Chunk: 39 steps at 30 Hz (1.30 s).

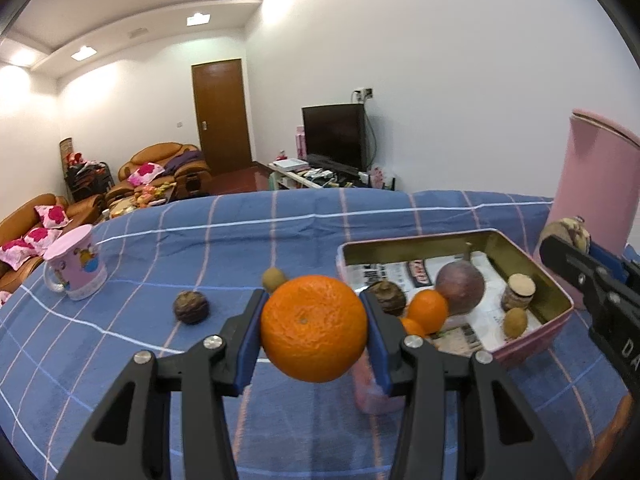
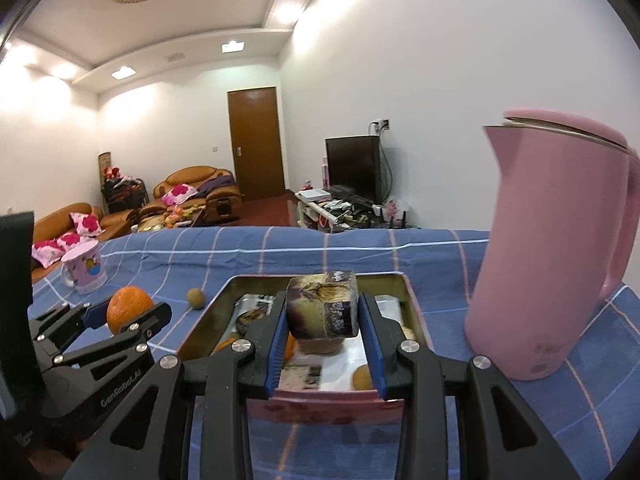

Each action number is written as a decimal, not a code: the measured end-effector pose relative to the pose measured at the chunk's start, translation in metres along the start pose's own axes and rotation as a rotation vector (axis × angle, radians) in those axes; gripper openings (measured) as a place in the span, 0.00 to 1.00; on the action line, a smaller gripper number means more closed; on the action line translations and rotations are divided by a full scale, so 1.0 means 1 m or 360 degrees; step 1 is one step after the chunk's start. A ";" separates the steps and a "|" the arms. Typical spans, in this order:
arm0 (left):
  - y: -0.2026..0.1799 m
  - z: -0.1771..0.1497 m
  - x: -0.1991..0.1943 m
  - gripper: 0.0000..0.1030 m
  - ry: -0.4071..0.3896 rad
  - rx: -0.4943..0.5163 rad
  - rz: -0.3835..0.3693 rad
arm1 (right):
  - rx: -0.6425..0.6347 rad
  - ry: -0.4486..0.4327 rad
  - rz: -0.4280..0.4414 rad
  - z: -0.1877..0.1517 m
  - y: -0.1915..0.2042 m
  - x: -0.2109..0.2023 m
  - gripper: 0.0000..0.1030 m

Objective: Organize fruits
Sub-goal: 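Carry the wrapped cake and orange into the tin box and open both tools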

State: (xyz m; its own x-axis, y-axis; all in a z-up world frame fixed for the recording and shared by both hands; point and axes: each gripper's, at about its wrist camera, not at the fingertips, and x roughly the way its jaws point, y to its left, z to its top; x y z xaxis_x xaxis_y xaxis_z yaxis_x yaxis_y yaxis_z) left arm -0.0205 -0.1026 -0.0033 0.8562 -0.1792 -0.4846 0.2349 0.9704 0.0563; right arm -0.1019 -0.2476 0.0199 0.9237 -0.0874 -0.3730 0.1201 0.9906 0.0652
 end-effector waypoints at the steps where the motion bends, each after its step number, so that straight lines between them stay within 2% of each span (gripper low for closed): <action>1: -0.003 0.000 0.001 0.47 0.0000 0.0005 -0.0010 | 0.0006 -0.0003 -0.0006 0.000 -0.003 0.000 0.35; 10: -0.026 0.013 0.017 0.47 0.0025 0.0020 -0.0121 | 0.0073 -0.0048 -0.0119 0.007 -0.037 -0.001 0.35; 20: -0.052 0.032 0.044 0.47 0.0078 0.0005 -0.0208 | 0.0047 -0.0017 -0.0199 0.012 -0.045 0.016 0.35; 27: -0.058 0.038 0.061 0.47 0.0134 0.0009 -0.0218 | 0.0042 0.0058 -0.0214 0.015 -0.043 0.041 0.35; 39: -0.061 0.034 0.084 0.46 0.0285 0.0034 -0.0199 | 0.0018 0.0270 -0.0121 0.019 -0.038 0.083 0.35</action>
State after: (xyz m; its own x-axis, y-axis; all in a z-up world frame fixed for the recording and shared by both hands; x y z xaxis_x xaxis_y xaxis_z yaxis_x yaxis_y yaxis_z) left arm 0.0532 -0.1824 -0.0179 0.7248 -0.2643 -0.6363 0.3455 0.9384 0.0037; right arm -0.0227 -0.2946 0.0042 0.8375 -0.1419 -0.5277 0.1921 0.9805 0.0411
